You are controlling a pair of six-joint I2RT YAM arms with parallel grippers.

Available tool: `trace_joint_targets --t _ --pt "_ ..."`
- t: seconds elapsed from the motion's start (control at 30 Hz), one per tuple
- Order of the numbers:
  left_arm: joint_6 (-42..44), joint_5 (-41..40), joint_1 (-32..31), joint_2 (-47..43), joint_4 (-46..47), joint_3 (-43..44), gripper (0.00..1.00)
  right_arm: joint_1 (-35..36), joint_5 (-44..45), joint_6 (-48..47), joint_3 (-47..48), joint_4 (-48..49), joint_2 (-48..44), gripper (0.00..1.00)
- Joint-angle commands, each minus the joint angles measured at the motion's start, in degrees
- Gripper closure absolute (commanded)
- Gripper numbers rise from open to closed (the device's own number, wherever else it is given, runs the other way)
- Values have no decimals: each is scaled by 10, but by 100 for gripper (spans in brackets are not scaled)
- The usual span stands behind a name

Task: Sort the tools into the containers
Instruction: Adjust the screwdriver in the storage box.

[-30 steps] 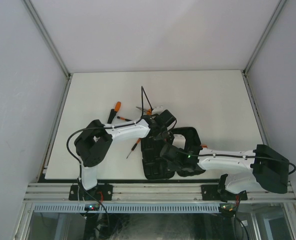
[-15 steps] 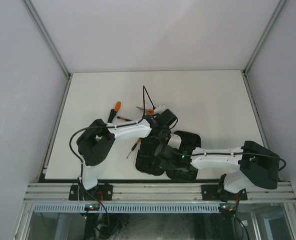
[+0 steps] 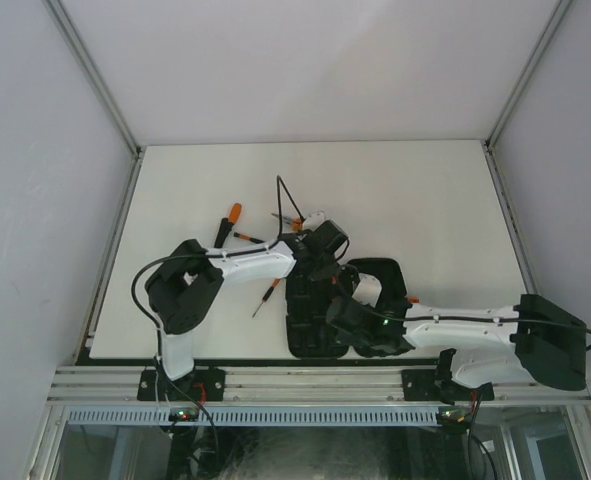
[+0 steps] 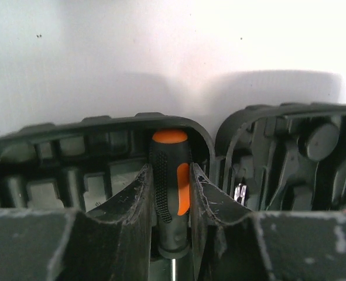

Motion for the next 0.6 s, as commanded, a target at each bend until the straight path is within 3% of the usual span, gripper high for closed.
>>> trace_joint_targets --t 0.0,0.3,0.57 --pt "8 15 12 19 -112 -56 100 -32 -18 -68 -30 -235 -25 100" --pt "0 16 14 3 -102 -91 100 -67 -24 -143 22 -255 -10 100" --pt "-11 21 14 1 -96 -91 100 -66 -37 -183 77 -275 119 100"
